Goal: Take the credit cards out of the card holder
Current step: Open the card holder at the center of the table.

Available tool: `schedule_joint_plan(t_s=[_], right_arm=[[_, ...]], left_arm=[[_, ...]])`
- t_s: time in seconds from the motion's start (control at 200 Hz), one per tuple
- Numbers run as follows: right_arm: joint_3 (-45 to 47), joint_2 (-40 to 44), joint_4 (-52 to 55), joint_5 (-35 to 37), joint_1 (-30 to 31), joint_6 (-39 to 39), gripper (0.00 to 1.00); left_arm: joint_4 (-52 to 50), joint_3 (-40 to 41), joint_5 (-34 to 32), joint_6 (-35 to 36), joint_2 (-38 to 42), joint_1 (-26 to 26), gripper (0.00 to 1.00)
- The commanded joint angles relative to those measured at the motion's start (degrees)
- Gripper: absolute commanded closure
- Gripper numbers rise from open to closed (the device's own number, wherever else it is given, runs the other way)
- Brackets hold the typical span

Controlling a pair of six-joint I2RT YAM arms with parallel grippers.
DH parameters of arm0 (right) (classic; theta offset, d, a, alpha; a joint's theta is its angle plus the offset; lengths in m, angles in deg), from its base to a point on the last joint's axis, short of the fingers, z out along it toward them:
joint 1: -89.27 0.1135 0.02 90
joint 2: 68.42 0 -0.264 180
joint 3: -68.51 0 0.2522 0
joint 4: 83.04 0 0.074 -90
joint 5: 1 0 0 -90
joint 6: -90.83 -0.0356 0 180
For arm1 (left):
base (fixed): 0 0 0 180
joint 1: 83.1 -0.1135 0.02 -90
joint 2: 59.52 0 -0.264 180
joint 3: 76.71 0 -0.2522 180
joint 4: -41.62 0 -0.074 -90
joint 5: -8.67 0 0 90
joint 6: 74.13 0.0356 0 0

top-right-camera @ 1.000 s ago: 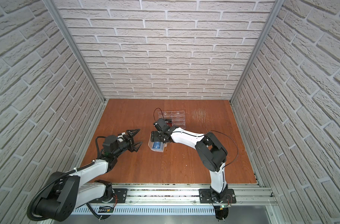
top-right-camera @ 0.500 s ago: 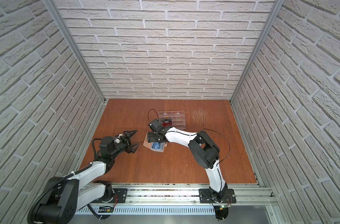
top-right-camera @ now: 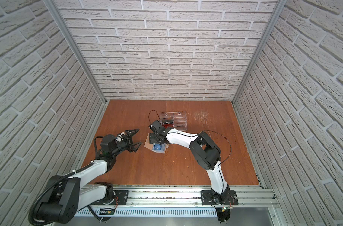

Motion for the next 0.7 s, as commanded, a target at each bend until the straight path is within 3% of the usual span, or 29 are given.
schedule_joint_plan(t_s=[0.0,0.36,0.695], right_arm=[[0.35,-2.47,2.37,-0.4,0.67,-0.6,0.28],[1.6,-3.02,-1.2,-4.01,0.84,-2.39,0.32],[5.14,-0.84,-3.88,-5.11,0.76,-3.24,0.32]], left_arm=[[2.79,-1.72,-0.26,0.45,-1.05,0.68,0.02],[1.65,-4.44,-5.78,-0.95,-3.44,4.75,0.02],[4.93,-3.31,-7.96,-0.7,-8.14,5.39,0.02]])
